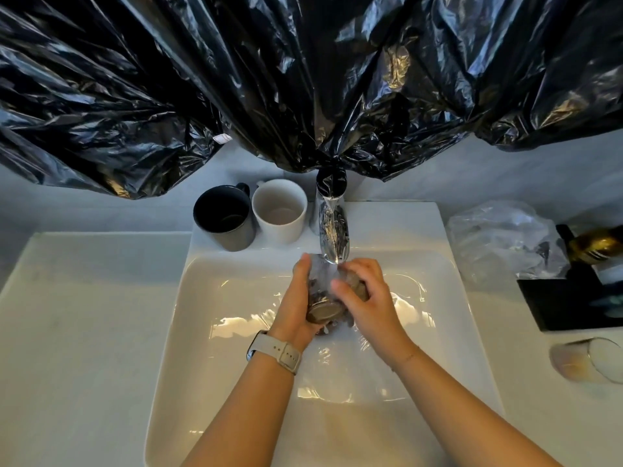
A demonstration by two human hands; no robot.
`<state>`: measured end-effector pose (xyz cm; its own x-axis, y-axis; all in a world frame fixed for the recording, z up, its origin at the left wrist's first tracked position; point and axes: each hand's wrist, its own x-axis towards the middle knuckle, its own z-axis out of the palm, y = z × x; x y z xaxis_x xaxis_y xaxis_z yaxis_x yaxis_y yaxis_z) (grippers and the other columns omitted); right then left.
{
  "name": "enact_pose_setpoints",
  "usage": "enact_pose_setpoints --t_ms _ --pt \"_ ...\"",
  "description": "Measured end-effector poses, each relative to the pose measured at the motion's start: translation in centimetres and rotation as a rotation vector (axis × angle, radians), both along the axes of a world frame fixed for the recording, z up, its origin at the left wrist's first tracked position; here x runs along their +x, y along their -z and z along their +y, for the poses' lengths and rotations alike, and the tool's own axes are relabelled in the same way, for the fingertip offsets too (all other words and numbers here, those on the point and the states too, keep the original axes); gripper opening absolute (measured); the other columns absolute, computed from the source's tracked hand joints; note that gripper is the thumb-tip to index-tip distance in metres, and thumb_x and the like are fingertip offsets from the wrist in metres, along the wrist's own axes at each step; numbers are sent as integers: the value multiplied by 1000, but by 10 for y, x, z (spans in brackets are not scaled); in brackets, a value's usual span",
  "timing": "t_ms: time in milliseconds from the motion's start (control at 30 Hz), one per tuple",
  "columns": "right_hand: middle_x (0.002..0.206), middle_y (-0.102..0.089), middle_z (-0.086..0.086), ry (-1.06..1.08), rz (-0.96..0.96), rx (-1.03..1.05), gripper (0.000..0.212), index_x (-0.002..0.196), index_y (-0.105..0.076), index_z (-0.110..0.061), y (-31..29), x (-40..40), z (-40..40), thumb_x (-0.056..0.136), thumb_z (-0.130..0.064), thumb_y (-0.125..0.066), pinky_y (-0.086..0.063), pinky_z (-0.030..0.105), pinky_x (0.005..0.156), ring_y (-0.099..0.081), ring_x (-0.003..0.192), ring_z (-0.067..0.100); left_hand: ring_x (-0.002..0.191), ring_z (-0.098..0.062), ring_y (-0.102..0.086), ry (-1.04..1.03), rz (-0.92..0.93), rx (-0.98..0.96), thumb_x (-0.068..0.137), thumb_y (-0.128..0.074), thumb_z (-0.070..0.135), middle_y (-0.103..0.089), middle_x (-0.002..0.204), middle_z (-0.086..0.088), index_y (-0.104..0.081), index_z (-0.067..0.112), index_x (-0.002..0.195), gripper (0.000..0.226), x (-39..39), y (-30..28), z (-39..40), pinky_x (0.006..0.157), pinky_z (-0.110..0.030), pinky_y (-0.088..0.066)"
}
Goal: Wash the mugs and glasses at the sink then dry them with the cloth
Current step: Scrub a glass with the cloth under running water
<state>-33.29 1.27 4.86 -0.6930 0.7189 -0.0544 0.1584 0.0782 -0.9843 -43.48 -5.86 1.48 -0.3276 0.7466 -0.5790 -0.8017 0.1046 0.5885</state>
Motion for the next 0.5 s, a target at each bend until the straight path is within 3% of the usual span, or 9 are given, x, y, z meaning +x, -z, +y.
enact_pose_setpoints --t_ms 33,133,233,333,433,500 --pt "114 -46 -5 -64 22 44 18 103 -66 -35 -1 2 -6 86 -27 -69 -45 7 80 -55 103 8 94 -31 -71 -8 7 4 94 -46 64 -72 108 -20 -73 11 108 61 1 2 0 77 -41 -58" --pt "111 -44 -6 -148 28 146 14 102 -66 -28 -11 -10 -1 89 -24 -69 -47 12 80 -54 93 0 100 -23 -72 -17 14 -17 96 -48 59 -75 109 -9 -64 19 126 52 9 -4 -1 78 -37 -58" --pt "117 -48 9 27 -46 -42 21 112 -63 -4 -12 -15 10 92 -10 -64 -50 21 86 -56 102 13 103 -27 -71 -15 -96 30 95 -49 57 -70 118 -19 -62 11 127 57 10 -11 -4 79 -36 -59" --pt "114 -50 10 11 -13 -97 18 107 -65 -8 -3 6 -13 90 -12 -68 -50 19 88 -56 107 18 109 -33 -67 -14 -118 24 96 -44 62 -64 126 -24 -61 6 128 66 4 -11 -14 90 -44 -56" --pt "108 -49 5 -123 29 -35 15 100 -69 -17 -8 4 -17 86 -12 -70 -46 10 84 -56 104 10 113 -33 -65 -19 -55 60 97 -41 63 -64 126 -22 -67 11 121 63 11 -7 -23 93 -47 -51" --pt "110 -53 7 -41 46 -161 17 104 -67 -8 -13 -10 -7 88 -13 -70 -52 22 90 -59 106 18 118 -30 -63 -34 -2 155 98 -40 62 -62 132 -18 -64 17 128 59 16 -9 -27 94 -46 -52"
